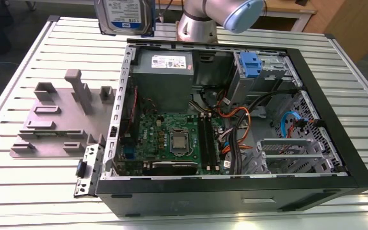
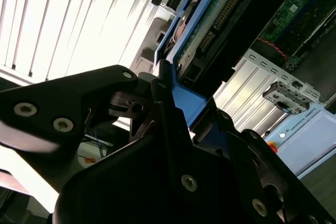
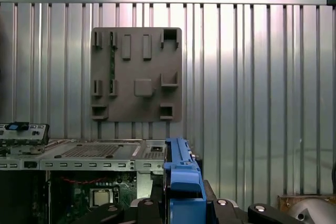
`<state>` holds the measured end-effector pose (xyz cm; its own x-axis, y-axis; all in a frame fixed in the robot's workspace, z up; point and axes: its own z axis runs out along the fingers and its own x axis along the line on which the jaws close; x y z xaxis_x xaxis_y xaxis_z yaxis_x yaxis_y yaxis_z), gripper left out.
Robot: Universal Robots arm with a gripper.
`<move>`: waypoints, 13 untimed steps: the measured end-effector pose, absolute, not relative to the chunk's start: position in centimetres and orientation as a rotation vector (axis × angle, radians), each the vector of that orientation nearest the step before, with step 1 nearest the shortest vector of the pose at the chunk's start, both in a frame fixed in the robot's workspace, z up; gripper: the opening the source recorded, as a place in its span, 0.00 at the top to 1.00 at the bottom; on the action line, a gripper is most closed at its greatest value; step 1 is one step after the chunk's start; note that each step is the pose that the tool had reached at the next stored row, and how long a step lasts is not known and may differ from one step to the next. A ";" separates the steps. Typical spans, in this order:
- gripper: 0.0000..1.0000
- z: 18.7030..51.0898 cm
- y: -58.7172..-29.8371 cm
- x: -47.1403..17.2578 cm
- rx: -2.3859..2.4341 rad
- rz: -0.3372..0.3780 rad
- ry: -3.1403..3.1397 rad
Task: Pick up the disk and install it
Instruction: 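Pick up the disk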
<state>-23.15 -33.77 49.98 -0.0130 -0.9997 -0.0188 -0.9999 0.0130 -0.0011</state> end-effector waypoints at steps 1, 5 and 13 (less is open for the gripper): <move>0.64 50.0 -33.8 -23.0 -2.197 0.019 2.226; 0.64 50.0 -34.1 -22.7 -2.197 0.019 2.226; 0.64 50.0 -34.8 -22.0 -2.196 0.019 2.226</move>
<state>-22.01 -34.81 49.98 -0.0136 -0.9997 -0.0188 -0.9999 0.0136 -0.0012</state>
